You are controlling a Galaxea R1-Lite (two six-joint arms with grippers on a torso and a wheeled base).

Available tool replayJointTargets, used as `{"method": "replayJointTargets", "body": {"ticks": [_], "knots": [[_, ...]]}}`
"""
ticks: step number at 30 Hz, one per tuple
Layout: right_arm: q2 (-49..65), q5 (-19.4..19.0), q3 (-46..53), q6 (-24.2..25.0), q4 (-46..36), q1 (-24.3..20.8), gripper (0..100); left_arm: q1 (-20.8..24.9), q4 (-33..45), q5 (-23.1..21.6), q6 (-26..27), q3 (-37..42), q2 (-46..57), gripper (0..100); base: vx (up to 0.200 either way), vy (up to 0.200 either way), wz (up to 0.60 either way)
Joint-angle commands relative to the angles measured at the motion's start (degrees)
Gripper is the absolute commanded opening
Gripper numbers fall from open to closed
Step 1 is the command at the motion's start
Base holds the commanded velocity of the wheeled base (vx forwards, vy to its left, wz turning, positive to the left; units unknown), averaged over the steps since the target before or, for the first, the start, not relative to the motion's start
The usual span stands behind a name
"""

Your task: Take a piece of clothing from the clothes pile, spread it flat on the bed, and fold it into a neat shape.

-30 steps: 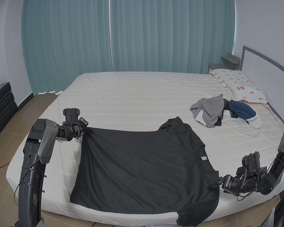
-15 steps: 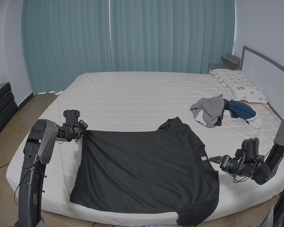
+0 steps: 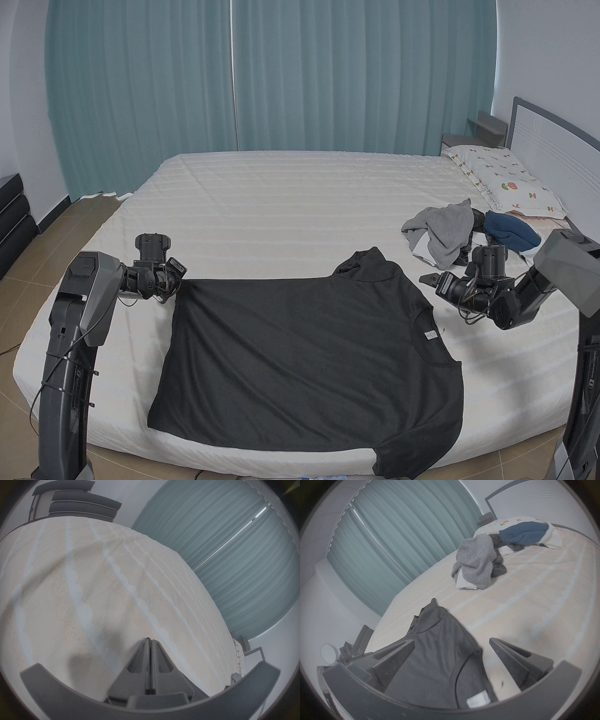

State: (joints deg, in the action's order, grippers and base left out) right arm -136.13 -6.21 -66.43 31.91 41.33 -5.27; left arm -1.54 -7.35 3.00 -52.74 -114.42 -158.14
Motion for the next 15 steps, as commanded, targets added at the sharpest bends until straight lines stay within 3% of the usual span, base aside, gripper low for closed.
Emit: {"method": "replayJointTargets", "body": {"ticks": [1, 6, 15], "knots": [[-13.55, 0.49, -14.96, -3.26, -6.17, -0.97, 100, -0.22, 2.78, -0.27, -0.53, 0.08, 0.37, 0, 0.000, 0.000, 0.00], [-17.59, 0.40, -22.96, -3.00, -6.96, -0.45, 100, -0.22, 2.96, -0.27, -0.53, 0.08, 0.46, 0, 0.000, 0.000, 0.00], [-20.05, 0.32, -28.06, -1.15, -6.43, -0.45, 100, -0.13, 3.04, -0.36, -0.53, 0.08, 0.37, 0, 0.000, 0.000, 0.00]]}}
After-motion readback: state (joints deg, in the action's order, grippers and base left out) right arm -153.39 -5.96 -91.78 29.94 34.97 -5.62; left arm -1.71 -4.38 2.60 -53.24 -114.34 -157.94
